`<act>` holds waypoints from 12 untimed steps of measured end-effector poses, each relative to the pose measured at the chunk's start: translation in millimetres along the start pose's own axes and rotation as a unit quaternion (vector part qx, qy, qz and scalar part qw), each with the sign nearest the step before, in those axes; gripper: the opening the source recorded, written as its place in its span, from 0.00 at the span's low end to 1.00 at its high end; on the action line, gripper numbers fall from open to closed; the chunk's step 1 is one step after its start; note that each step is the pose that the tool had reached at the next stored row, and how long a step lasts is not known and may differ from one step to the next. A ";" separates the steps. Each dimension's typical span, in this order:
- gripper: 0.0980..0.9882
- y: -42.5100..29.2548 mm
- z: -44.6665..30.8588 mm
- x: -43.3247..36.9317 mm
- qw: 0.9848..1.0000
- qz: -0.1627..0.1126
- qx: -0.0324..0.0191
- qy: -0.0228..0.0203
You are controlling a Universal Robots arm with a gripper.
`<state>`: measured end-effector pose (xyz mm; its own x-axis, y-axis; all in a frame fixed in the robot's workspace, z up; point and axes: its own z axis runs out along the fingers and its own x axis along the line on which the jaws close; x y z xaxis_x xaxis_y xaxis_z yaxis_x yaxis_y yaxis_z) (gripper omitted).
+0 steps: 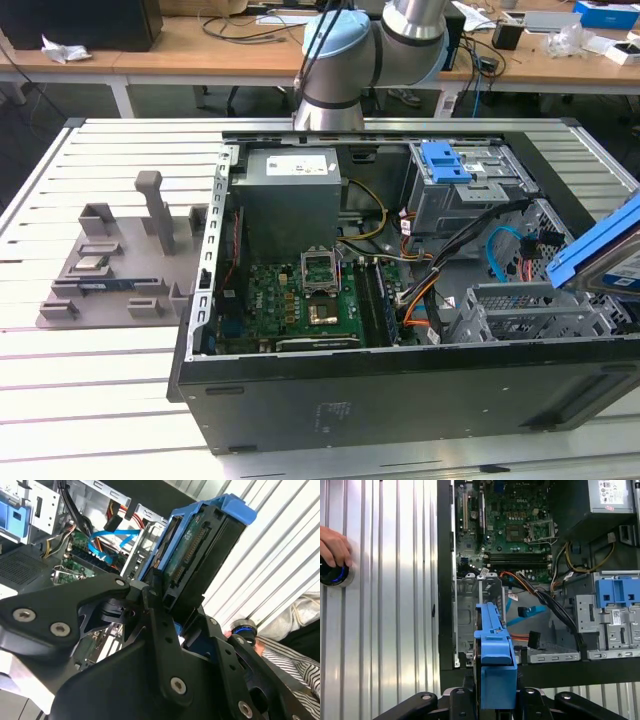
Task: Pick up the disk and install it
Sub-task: 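Insert the disk into the insertion slot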
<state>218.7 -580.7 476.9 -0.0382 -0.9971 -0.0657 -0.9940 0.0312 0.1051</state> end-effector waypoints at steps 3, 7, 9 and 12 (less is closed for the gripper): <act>0.30 5.1 3.9 0.3 1.000 0.000 0.000 0.000; 0.30 14.4 7.5 0.9 1.000 0.000 0.000 0.000; 0.30 17.1 11.3 1.2 1.000 0.000 0.000 0.000; 0.30 32.0 15.1 1.9 1.000 0.000 0.000 0.000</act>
<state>185.2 -580.6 465.1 -0.0385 -0.9971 -0.0655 -0.9940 0.0315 0.1044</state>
